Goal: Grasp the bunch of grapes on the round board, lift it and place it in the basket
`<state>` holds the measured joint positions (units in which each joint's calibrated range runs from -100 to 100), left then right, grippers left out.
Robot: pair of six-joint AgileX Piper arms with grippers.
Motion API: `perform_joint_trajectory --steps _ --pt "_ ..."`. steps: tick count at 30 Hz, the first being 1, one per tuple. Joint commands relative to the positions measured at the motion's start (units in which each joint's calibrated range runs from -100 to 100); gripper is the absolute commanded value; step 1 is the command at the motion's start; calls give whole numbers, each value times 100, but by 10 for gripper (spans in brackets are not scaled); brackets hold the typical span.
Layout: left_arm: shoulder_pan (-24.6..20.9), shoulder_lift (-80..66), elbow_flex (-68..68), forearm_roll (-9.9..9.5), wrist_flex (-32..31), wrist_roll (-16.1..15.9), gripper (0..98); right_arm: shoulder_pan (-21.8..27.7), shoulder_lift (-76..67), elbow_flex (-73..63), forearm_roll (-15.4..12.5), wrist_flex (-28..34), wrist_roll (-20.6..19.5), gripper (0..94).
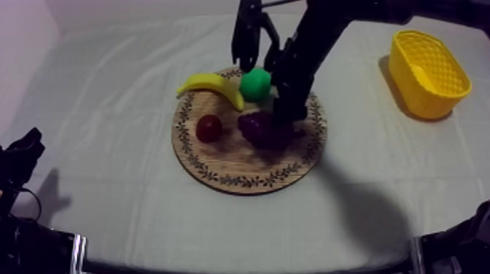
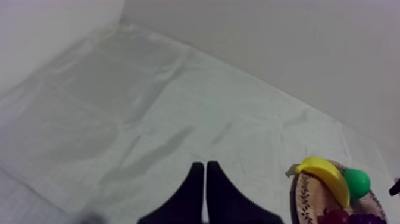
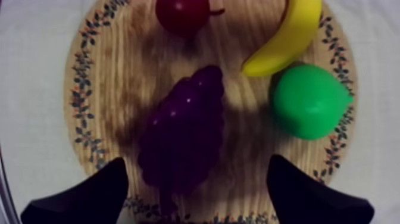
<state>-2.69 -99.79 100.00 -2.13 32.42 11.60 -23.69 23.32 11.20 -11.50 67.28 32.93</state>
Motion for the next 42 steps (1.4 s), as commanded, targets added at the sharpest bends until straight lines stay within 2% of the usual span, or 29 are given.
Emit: perform_joint_trajectory --steps 1,18,31,36,42 --pt "-3 5 0 1 -1 0 1 -19 217 -5 2 -98 -24 864" --pt "-3 5 0 1 -1 0 1 -162 1135 -146 6 -469 -74 831" --pt "-3 5 0 1 -1 0 1 -47 708 363 -311 -547 326 464" --pt "-3 5 0 1 -1 0 1 62 36 732 -340 -417 342 421" --pt "-3 5 0 1 -1 0 1 459 -1055 1015 -370 89 303 419"
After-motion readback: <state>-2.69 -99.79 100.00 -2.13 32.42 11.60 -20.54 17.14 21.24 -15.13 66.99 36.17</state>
